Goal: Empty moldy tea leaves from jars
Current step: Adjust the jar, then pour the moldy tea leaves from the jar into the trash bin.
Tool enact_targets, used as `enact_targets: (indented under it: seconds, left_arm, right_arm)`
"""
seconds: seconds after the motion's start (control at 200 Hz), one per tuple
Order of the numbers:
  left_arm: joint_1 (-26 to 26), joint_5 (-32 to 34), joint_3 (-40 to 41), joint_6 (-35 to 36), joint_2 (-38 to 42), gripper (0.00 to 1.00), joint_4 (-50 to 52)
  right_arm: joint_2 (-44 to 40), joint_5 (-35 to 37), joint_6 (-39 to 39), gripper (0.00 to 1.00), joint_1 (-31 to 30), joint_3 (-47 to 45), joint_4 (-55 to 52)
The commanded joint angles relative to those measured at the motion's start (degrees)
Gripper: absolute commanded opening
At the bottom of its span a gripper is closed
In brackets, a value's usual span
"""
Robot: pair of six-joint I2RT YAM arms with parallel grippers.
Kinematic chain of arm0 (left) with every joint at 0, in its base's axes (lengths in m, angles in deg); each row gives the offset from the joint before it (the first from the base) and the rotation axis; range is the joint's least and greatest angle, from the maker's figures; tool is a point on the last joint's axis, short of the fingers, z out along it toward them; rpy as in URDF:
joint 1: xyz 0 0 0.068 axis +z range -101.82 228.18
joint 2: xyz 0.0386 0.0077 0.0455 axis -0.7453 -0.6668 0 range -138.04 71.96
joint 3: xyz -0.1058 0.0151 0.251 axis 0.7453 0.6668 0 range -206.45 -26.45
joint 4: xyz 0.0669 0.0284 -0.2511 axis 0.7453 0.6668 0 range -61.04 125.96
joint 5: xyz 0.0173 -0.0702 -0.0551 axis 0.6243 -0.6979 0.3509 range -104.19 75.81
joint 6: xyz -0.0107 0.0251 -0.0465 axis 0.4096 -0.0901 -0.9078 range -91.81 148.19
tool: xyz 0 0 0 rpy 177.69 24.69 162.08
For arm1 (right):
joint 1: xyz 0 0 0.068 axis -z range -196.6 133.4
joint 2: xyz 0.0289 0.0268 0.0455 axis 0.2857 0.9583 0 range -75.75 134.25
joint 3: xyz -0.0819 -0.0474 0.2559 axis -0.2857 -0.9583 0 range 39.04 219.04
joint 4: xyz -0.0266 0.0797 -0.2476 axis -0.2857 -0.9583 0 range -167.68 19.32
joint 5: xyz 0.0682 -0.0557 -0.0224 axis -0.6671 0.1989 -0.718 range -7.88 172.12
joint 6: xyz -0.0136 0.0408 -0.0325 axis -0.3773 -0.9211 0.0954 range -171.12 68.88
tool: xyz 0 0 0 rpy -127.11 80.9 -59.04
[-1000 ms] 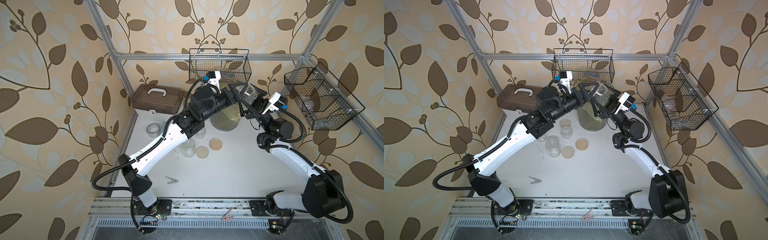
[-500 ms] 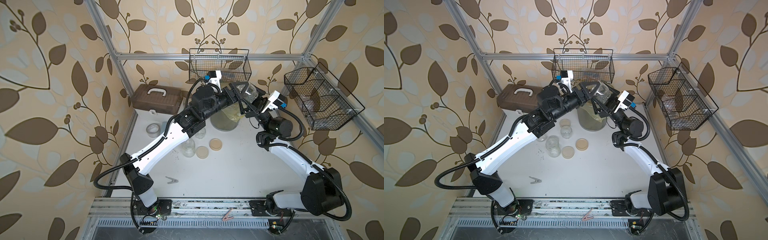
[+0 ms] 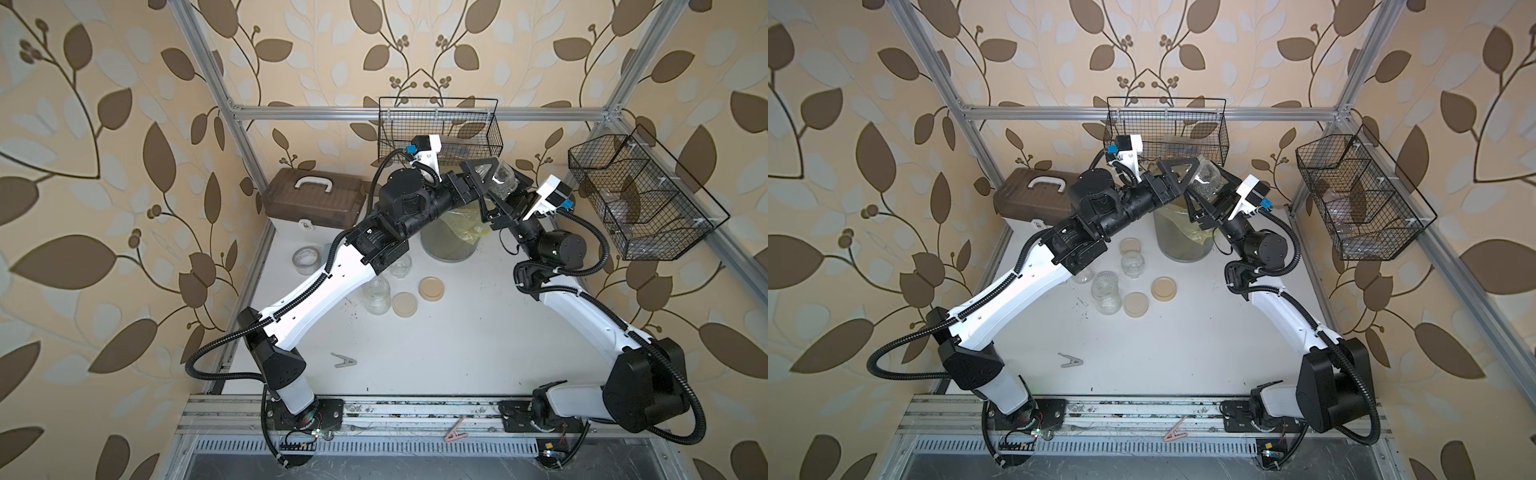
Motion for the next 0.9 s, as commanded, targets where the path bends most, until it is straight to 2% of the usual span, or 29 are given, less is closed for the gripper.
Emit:
enact_targets:
  seconds: [0.0,0.125,0.26,0.53,0.895]
  left_arm:
    - [0.7,5.5,1.2,4.0,5.4,0.99,-2.7]
    - [0.7,11.0,5.8,8.2,9.5,0.99,-2.8]
    - [0.7,14.0,8.9,13.0,12.8,0.99,-0.8]
    - [0.6,14.8,10.3,19.3,15.6,0.99,6.8]
    - [0.3,16.1,9.7,23.4,15.4,0.99,13.2]
  right_arm:
    - [-1.5,2.9,0.8,0.45,0.4,3.0,1.2]
    - [-1.1,4.5,4.5,0.44,0.7,4.7,-5.3]
    - [1.3,6.6,7.7,0.45,0.7,7.1,-11.6]
    - [7.7,10.2,14.1,0.46,1.1,12.2,-20.9]
    - [14.2,11.0,14.3,0.45,2.3,16.0,-30.4]
